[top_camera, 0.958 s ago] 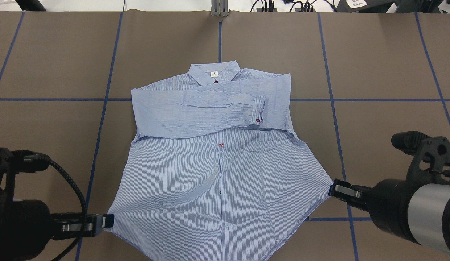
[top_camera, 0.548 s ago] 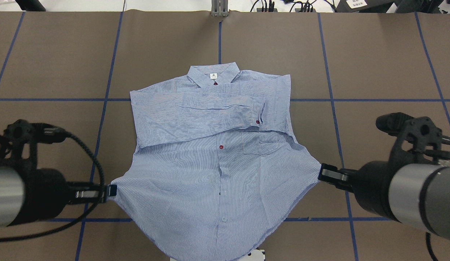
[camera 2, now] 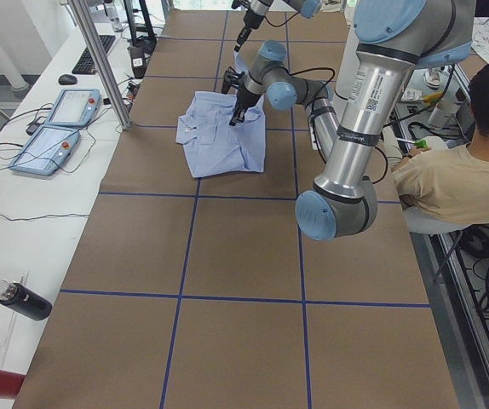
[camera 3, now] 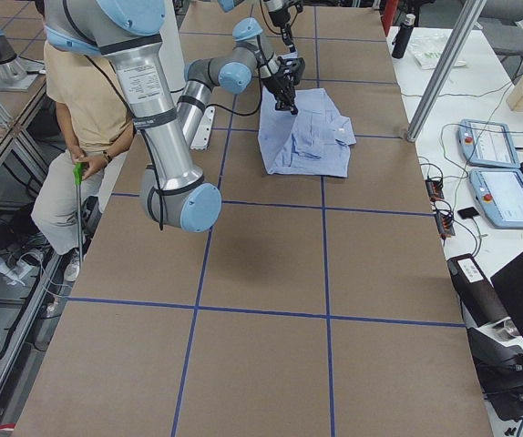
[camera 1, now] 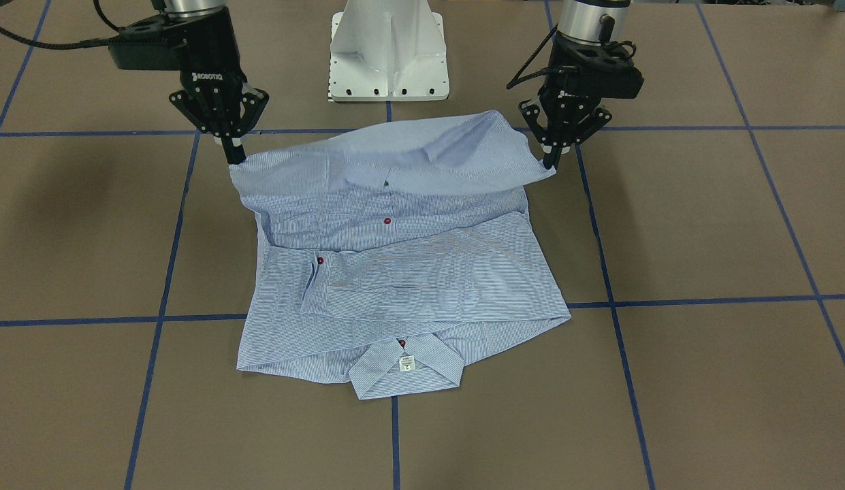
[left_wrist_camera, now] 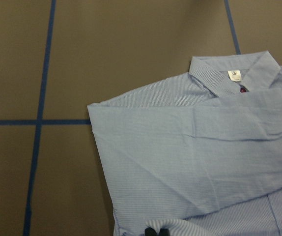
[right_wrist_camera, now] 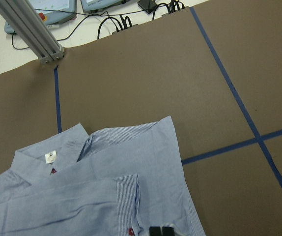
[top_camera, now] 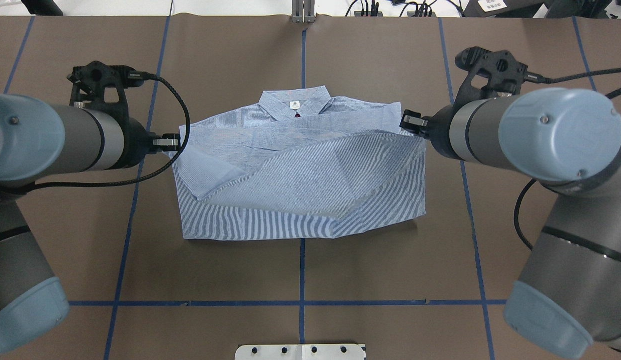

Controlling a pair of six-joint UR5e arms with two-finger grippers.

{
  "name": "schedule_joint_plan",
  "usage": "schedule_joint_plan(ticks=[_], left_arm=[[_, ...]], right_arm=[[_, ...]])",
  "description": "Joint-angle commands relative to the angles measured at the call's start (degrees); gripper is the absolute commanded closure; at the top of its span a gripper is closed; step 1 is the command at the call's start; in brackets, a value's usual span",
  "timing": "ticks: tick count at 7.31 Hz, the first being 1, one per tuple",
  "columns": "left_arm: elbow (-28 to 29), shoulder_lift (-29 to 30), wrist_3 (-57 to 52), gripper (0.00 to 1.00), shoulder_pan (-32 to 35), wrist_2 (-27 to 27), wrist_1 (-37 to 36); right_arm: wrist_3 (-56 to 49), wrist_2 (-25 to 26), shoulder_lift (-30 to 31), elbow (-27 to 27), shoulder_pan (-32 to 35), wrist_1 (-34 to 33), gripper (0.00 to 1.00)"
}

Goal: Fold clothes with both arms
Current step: 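Lift the hem with both grippers and fold it toward the collar, then open both grippers and raise them off the folded hem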

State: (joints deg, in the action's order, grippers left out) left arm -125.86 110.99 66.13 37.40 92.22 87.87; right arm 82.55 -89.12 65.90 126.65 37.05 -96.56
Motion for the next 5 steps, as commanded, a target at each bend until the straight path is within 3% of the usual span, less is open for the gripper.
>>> schedule_joint_plan(ticks=[1, 2, 4, 5], left_arm=[[4.8, 2.3, -0.4, 1.00, 2.9, -0.5, 1.1], [11.6, 5.2, -0.4, 1.00, 2.9, -2.8, 4.6], [27.0, 8.7, -0.5, 1.00, 3.1, -3.8, 16.7], [33.8, 10.5, -0.5, 1.00, 3.1, -3.8, 22.5]], right_arm=[[-3.4, -3.9, -4.8, -8.8, 5.0, 2.3, 1.00], [-3.5, -3.7, -8.0, -13.7, 5.0, 2.6, 1.00], [-3.5, -3.3, -8.9, -25.1, 5.0, 16.7, 1.00], [-3.6, -3.3, -10.0, -30.0, 5.0, 20.3, 1.00]])
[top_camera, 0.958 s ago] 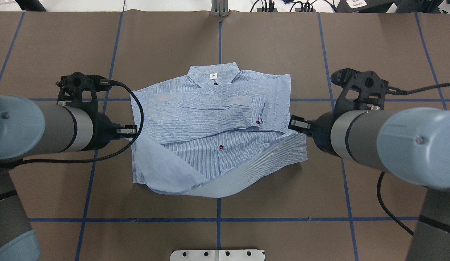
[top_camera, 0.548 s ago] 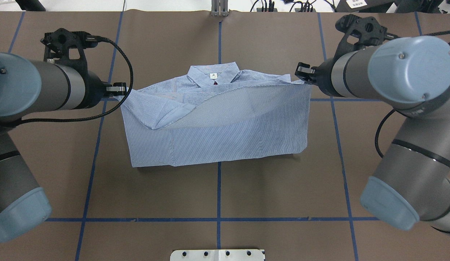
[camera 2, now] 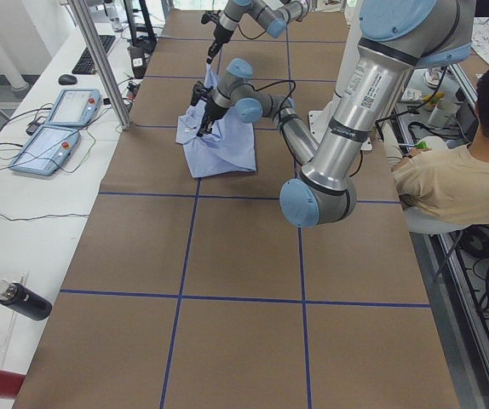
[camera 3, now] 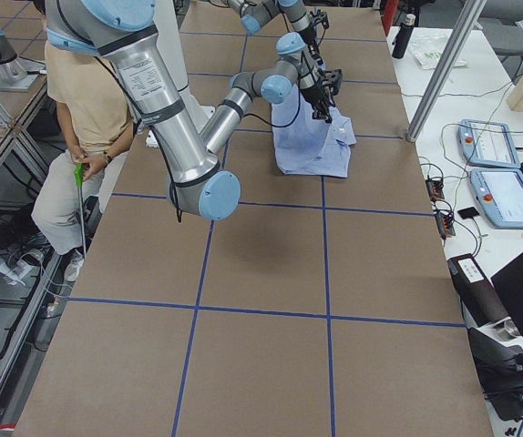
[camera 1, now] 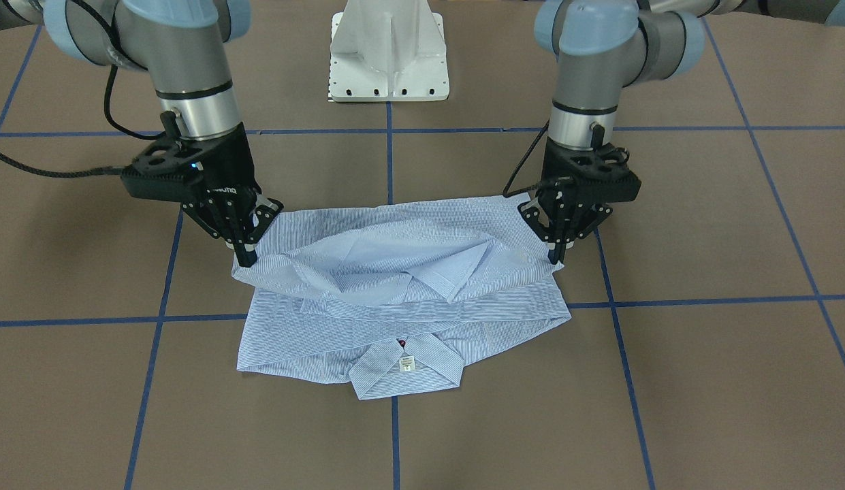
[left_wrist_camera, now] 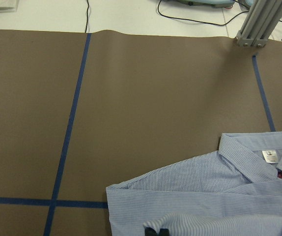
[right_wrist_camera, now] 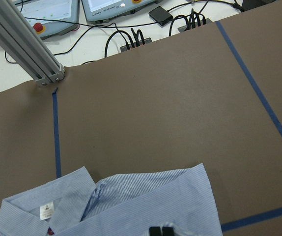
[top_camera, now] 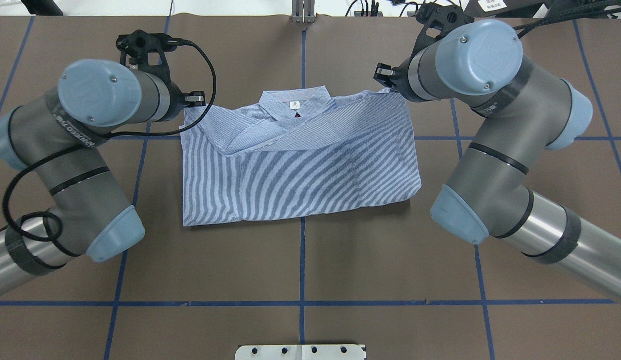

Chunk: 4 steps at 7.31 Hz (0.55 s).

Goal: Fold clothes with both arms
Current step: 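Open both grippers and raise them off the folded hem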

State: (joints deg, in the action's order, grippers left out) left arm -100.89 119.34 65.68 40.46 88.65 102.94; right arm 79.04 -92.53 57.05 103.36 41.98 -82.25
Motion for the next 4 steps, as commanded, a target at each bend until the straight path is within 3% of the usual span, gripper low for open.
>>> schedule_joint_plan(ticks=[1, 3, 4], left_arm=[[15.1, 4.9, -1.2, 1.00, 0.1, -0.2, 10.7], [19.3, 5.3, -6.9, 1.00, 0.8, -0.2, 14.0], [19.9, 5.3, -10.9, 0.88, 2.5, 0.0, 14.8]], right_arm=[[-2.2, 0.2, -2.2, -9.8, 0.0, 6.5, 1.00], [-4.6, 0.1, -2.7, -13.7, 0.1, 9.1, 1.00], [-5.8, -0.6, -2.9, -14.0, 1.2, 10.0, 1.00]])
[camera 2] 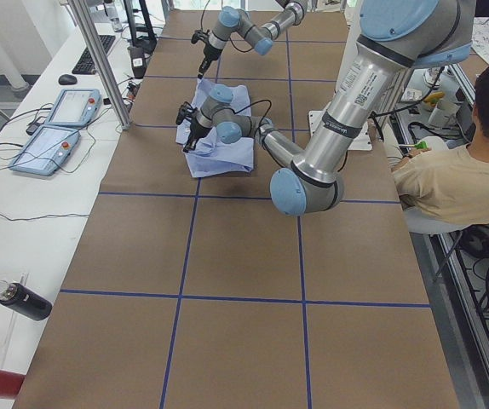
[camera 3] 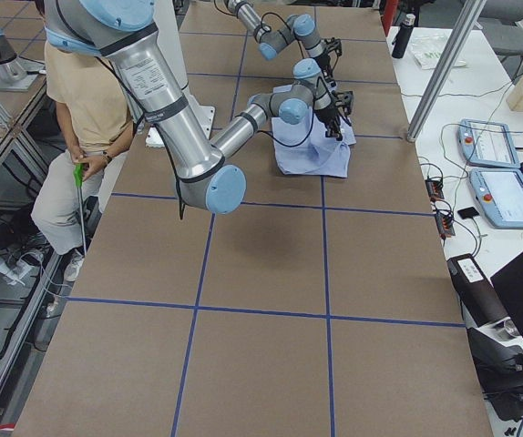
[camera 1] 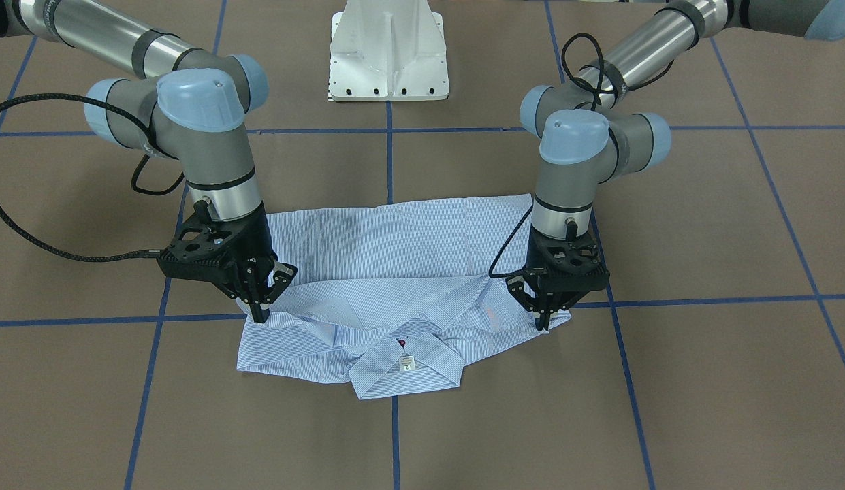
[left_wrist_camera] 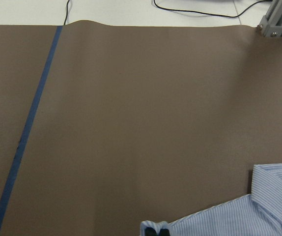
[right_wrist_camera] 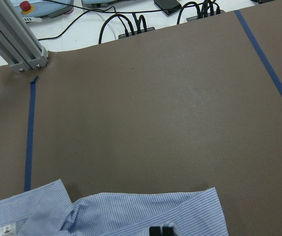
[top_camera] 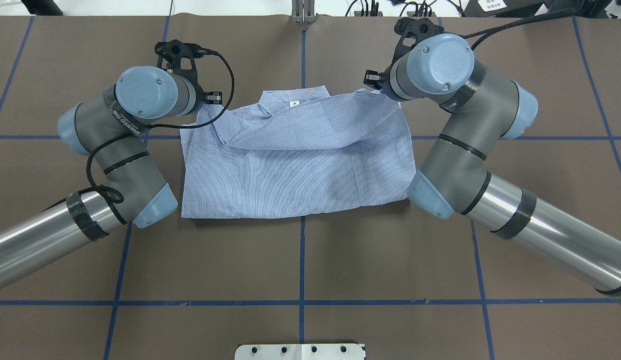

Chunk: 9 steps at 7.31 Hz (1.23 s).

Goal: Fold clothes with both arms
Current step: 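Move both grippers toward the folded shirt's edge farthest from the robot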

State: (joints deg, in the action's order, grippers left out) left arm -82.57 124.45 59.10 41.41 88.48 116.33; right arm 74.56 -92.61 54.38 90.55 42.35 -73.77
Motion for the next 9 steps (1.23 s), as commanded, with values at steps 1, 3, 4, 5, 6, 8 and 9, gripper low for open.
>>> schedule_joint_plan(ticks=[1, 3, 4, 5, 6, 8, 9], left_arm=[[1.7, 0.2, -8.0, 0.86, 3.0, 0.6, 1.8], [2.6, 0.1, -9.4, 0.40, 3.7, 0.7, 2.0], [2.6, -0.4, -9.9, 0.00, 3.7, 0.8, 4.1], [2.5, -1.1, -11.6, 0.00, 3.9, 2.6, 8.0], [2.1, -2.5, -11.8, 0.00, 3.9, 7.0, 10.5], [1.9, -2.6, -11.2, 0.00, 3.9, 7.9, 12.1], [0.9, -2.5, -11.1, 0.00, 3.4, 7.9, 12.1]], right_arm=[[-2.2, -2.6, -0.6, -1.2, 2.2, 1.7, 1.00], [-3.6, -4.0, -0.2, -2.7, 3.2, 1.8, 1.00], [-4.6, -3.6, -0.5, -4.6, 2.9, 2.3, 0.06], [-4.9, -4.0, -0.8, -4.6, 3.3, 3.5, 0.00], [-5.0, -4.7, -0.9, -4.5, 3.7, 3.5, 0.00], [-5.4, -6.5, -1.9, -3.7, 4.0, 3.5, 0.00], [-5.4, -6.6, -1.9, -3.6, 3.9, 3.5, 0.00]])
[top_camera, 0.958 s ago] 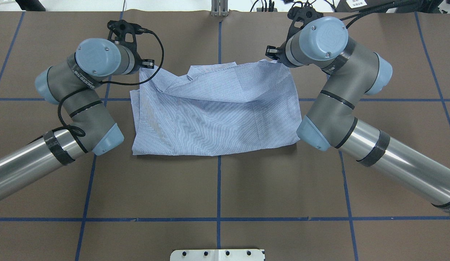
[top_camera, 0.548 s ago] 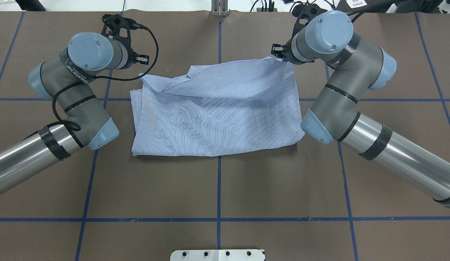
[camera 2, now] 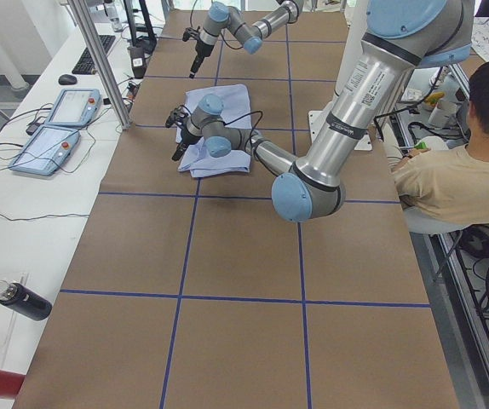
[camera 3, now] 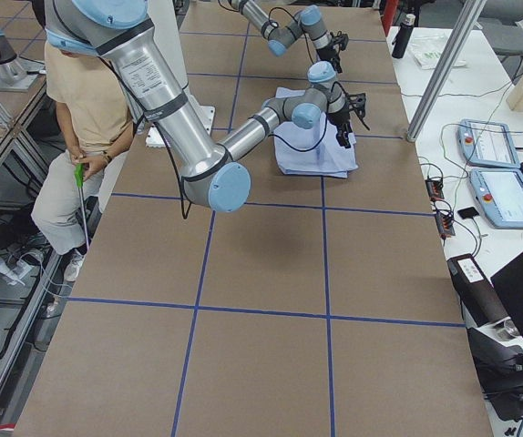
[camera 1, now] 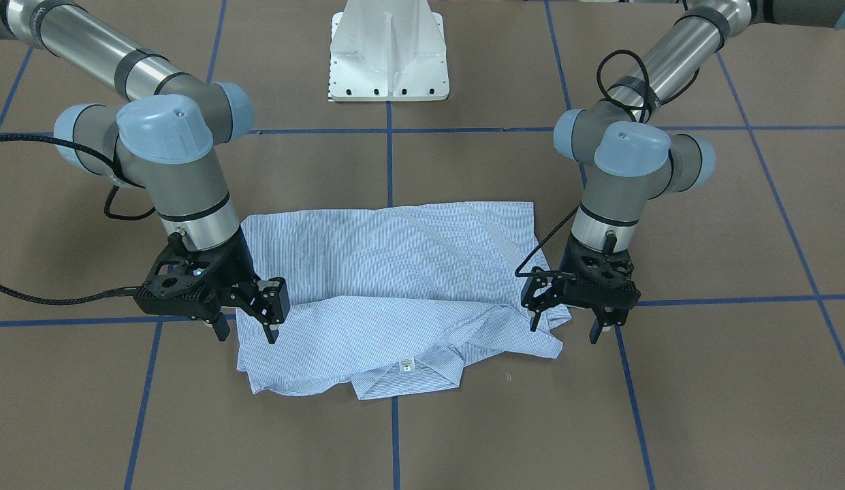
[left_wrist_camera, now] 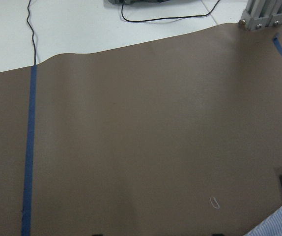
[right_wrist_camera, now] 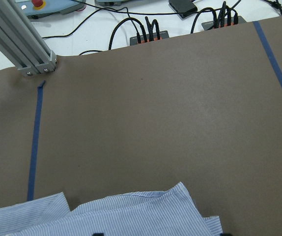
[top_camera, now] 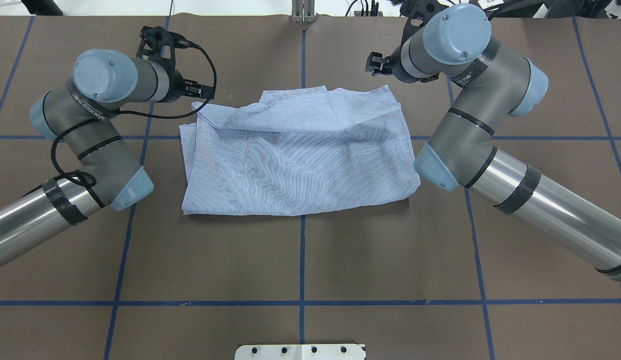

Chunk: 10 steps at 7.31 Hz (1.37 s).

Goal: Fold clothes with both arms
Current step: 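Move both grippers toward the folded shirt's edge farthest from the robot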

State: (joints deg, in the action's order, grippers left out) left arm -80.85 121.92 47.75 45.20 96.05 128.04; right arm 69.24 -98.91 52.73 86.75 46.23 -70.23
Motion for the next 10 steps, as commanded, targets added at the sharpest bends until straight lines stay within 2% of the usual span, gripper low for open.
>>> schedule_joint_plan(ticks=[1, 4, 5, 6, 8, 9, 10], left_arm=[[-1.2, 0.4, 0.1, 0.00, -1.7, 0.4, 0.5], [-0.6, 0.8, -0.5, 0.01, -7.0, 0.4, 5.2], [-0.4, 1.2, -0.5, 0.25, -7.8, 0.4, 5.2], [0.5, 1.3, -0.5, 0.42, -8.5, 0.4, 5.2], [1.6, 1.9, -0.5, 0.65, -8.5, 0.3, 5.3], [2.3, 2.2, -0.5, 0.71, -8.3, 0.1, 5.3], [2.4, 2.2, -0.5, 0.83, -7.6, 0.0, 5.3]], right_arm=[[-0.1, -0.3, -0.2, 0.3, -0.1, 0.1, 0.00], [-0.1, -0.3, 0.0, 0.3, -0.1, 0.4, 0.00], [-0.1, -0.3, 0.1, 0.3, 0.0, 0.4, 0.00], [-0.1, -0.3, 0.2, 0.3, 0.0, 0.4, 0.00], [-0.1, -0.3, 0.3, 0.3, 0.0, 0.4, 0.00], [-0.1, -0.3, 0.4, 0.3, -0.1, 0.4, 0.00], [-0.1, -0.4, 0.4, 0.3, 0.0, 0.4, 0.00]])
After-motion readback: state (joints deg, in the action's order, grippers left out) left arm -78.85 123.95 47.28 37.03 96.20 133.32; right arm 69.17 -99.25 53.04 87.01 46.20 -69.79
